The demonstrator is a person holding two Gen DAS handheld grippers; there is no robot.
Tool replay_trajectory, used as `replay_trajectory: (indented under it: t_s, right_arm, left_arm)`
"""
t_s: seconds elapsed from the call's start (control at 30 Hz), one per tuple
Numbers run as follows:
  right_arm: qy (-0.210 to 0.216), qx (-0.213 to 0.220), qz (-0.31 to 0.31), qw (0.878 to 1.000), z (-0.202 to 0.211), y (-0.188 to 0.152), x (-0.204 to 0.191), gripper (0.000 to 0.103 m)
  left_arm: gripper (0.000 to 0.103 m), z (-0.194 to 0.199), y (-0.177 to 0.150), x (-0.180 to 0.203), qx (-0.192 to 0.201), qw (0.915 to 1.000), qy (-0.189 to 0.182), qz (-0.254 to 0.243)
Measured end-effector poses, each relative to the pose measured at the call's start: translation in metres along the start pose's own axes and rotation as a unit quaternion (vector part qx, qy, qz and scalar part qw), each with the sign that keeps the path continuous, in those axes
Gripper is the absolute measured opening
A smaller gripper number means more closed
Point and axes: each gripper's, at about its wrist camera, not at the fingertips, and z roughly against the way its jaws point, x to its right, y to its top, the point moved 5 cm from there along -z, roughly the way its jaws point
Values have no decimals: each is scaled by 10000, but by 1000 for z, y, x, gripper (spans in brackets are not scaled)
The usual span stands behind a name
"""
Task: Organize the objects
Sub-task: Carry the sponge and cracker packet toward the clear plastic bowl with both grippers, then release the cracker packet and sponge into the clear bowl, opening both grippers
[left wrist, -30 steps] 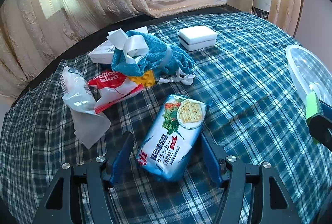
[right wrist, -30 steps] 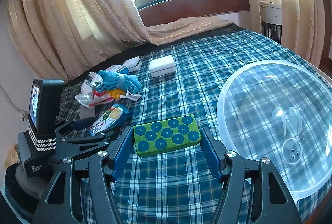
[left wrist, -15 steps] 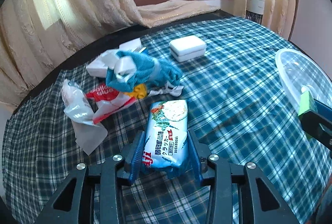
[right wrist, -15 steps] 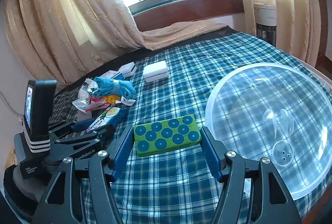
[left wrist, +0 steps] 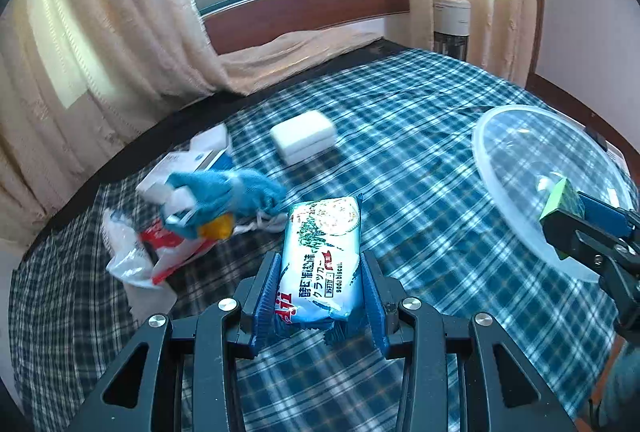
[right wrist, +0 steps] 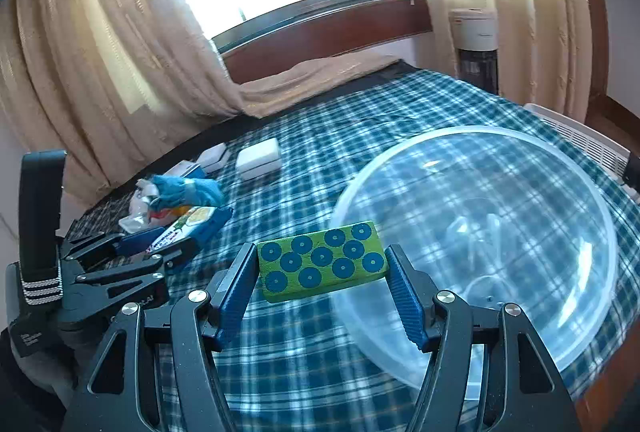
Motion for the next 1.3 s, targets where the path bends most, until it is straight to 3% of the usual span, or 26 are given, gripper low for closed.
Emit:
replay_trajectory:
  t_s: [0.43,1.07,1.1,1.17,1.2,1.3]
  right_arm:
    - [-370,90,-361,9986,10,2,53,65]
    - [-823,168,-730,9938,17,6,103,65]
    - [-836,172,-736,9936,17,6,104,65]
    - [-855,173,-755,9933,17,6,106,65]
    - [-862,172,-767,9932,16,6,107,65]
    - [-880,193,-786,9928,16,6,108,66]
  left_arm:
    - [42,2,27,57,154,9985,-306,-434]
    - [42,-5,62,132,214,9902,-1139,-780]
    - [44,-6,63,133,226,9899,-1183,-749]
    - [59,-7,63,133,223,9897,-1229,-705]
    - [71,-6,64,133,254,9898,-1226,-675]
    - [81,-5,64,127,331,9909,-1163,-588]
